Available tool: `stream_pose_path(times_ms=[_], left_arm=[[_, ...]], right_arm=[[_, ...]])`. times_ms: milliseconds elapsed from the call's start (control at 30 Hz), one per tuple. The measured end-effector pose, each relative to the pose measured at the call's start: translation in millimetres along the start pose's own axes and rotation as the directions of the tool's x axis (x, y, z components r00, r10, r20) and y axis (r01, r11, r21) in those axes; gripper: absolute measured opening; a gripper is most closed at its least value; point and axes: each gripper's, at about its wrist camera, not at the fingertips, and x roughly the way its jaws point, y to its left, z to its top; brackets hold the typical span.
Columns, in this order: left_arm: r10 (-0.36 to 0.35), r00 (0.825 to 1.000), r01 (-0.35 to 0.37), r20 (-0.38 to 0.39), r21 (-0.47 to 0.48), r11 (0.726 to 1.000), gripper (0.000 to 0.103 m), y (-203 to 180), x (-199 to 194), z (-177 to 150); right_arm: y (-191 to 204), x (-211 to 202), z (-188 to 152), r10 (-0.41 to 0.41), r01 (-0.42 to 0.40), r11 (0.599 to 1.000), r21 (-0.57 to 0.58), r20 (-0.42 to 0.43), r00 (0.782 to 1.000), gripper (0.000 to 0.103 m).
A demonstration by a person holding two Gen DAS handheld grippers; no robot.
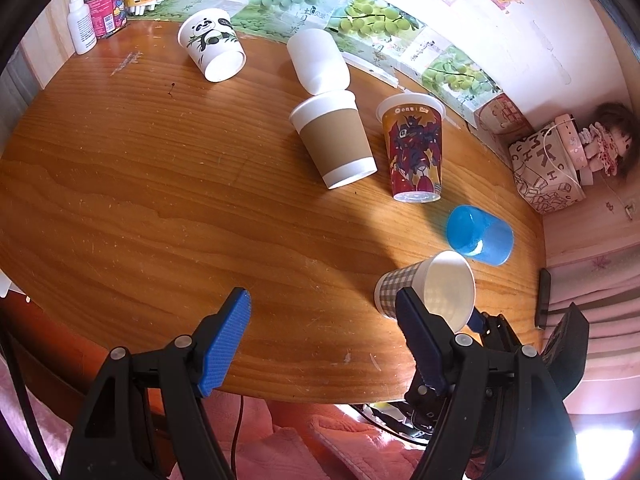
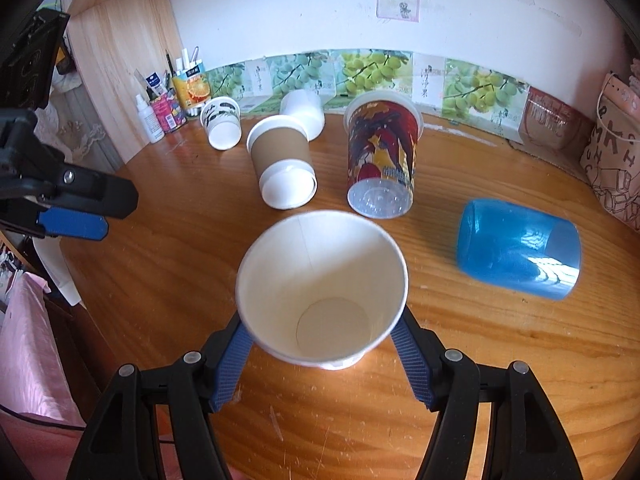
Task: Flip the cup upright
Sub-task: 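Set the grey-checked cup upright on the desk and open the right gripper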
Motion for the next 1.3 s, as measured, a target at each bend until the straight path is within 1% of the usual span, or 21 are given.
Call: stream_pose_path(times_ms=[67, 267, 367, 400, 433, 533, 600, 700, 800, 867, 1100, 1167, 1200, 1300], left_arm=[[0.0, 1.0, 0.0, 0.003, 0.002, 1.0, 0.078, -2, 0, -2], [0.007, 1.0, -0.007, 0.029, 0.001, 1.0, 0.078, -6, -7, -10], [0.017, 0.998, -0.017, 0.063, 0.005, 1.0, 0.079, -8, -13, -13], [0.026, 0.997, -0.027, 0.073, 0.006, 1.0, 0.081, -9, -16, -15], [0.036, 0.996, -0.037, 0.086, 0.006, 0.999, 0.083, -9, -19, -16], [0.059, 0.99, -0.059, 0.131, 0.002, 0.998, 0.084, -11, -30, -22], [0.064, 0.986, -0.066, 0.151, 0.005, 0.998, 0.084, -12, -36, -25], [0.074, 0.979, -0.079, 0.19, 0.023, 0.997, 0.085, -18, -45, -28], [0.073, 0.972, -0.084, 0.222, 0.04, 0.996, 0.085, -26, -53, -30], [0.07, 0.969, -0.085, 0.239, 0.054, 0.995, 0.085, -31, -57, -31], [0.075, 0.946, -0.115, 0.315, 0.11, 0.987, 0.085, -56, -76, -32], [0.042, 0.945, -0.088, 0.325, 0.127, 0.988, 0.085, -62, -82, -32], [0.037, 0.943, -0.086, 0.33, 0.135, 0.987, 0.085, -64, -84, -33], [0.049, 0.933, -0.113, 0.356, 0.16, 0.981, 0.085, -74, -91, -33]], right_arm=[[0, -2, -4, 0.011, -0.011, 1.0, 0.0, -0.009, 1.0, 0.076], [-1, -16, -8, 0.031, -0.031, 1.0, -0.003, -0.02, 0.999, 0.082], [-5, -28, -4, 0.056, -0.055, 0.998, 0.018, -0.028, 0.998, 0.082], [-7, -33, -3, 0.059, -0.058, 0.998, 0.026, -0.028, 0.998, 0.082], [-8, -39, -1, 0.054, -0.054, 0.998, 0.025, -0.022, 0.998, 0.082], [-12, -57, 5, 0.032, -0.032, 0.999, 0.029, -0.003, 0.999, 0.082], [-14, -72, 8, 0.025, -0.026, 0.999, 0.039, 0.025, 0.999, 0.082], [-13, -93, 13, -0.012, 0.011, 1.0, 0.015, 0.073, 0.997, 0.083], [-11, -112, 18, -0.028, 0.028, 1.0, 0.009, 0.095, 0.995, 0.083], [-13, -123, 21, -0.027, 0.025, 1.0, 0.016, 0.112, 0.993, 0.083], [-6, -161, 28, -0.025, 0.023, 1.0, 0.01, 0.186, 0.982, 0.083], [-5, -169, 30, -0.015, 0.014, 1.0, 0.005, 0.199, 0.98, 0.083], [-6, -172, 32, -0.008, 0.006, 1.0, 0.008, 0.203, 0.979, 0.083], [-8, -182, 36, 0.023, -0.031, 0.999, 0.037, 0.21, 0.977, 0.083]])
